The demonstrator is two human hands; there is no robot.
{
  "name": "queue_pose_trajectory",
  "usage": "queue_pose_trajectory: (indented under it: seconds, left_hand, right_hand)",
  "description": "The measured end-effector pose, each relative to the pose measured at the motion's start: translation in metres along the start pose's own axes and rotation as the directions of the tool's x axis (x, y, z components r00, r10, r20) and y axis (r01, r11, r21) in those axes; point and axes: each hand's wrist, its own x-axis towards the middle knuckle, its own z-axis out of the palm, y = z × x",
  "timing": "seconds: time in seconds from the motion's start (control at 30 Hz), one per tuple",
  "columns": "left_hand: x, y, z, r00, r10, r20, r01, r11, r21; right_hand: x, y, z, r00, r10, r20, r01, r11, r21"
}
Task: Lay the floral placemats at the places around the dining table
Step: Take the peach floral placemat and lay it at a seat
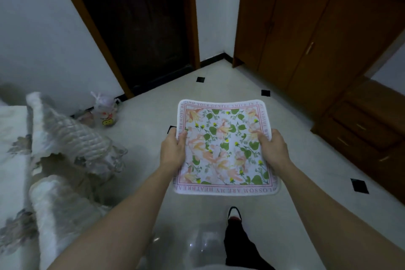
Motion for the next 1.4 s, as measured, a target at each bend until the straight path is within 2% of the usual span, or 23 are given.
queue_pose_trajectory:
  seconds: [0.13,0.27,0.63,0.97,1.1,1.4]
  left_hand:
    - [0.052,0.02,0.011,0.991,-0.071,-0.11,0.074,0.997,0.016]
    - [0.09,0.026,0.009,0.962,-0.164,-0.217,0.158,0.986,-0.043]
    - [0.146,0.005,-0.056,0.832,-0.304,-0.464,0.303,0.95,-0.079]
    - [0.253,-0.067,-0.143,0.75,-0.4,-0.527,0.347,0.916,-0.2]
    - [0.31,-0.088,-0.2,0.719,-0.394,-0.573,0.372,0.914,-0.162]
    - [0.405,-0.124,-0.295,0.704,-0.36,-0.612,0.368,0.922,-0.12]
  right_hand:
    - [0.081,-0.039,0.014,0.992,-0.048,0.12,0.051,0.998,-0.022]
    - [0.14,-0.078,0.04,0.967,-0.098,0.236,0.112,0.992,-0.048]
    - [0.196,-0.165,0.16,0.841,-0.205,0.501,0.267,0.962,-0.054]
    - [0.229,-0.252,0.327,0.763,-0.257,0.594,0.376,0.923,-0.084]
    - [0.236,-0.303,0.403,0.752,-0.253,0.608,0.387,0.917,-0.098]
    - [0.252,-0.385,0.523,0.731,-0.268,0.627,0.41,0.908,-0.09]
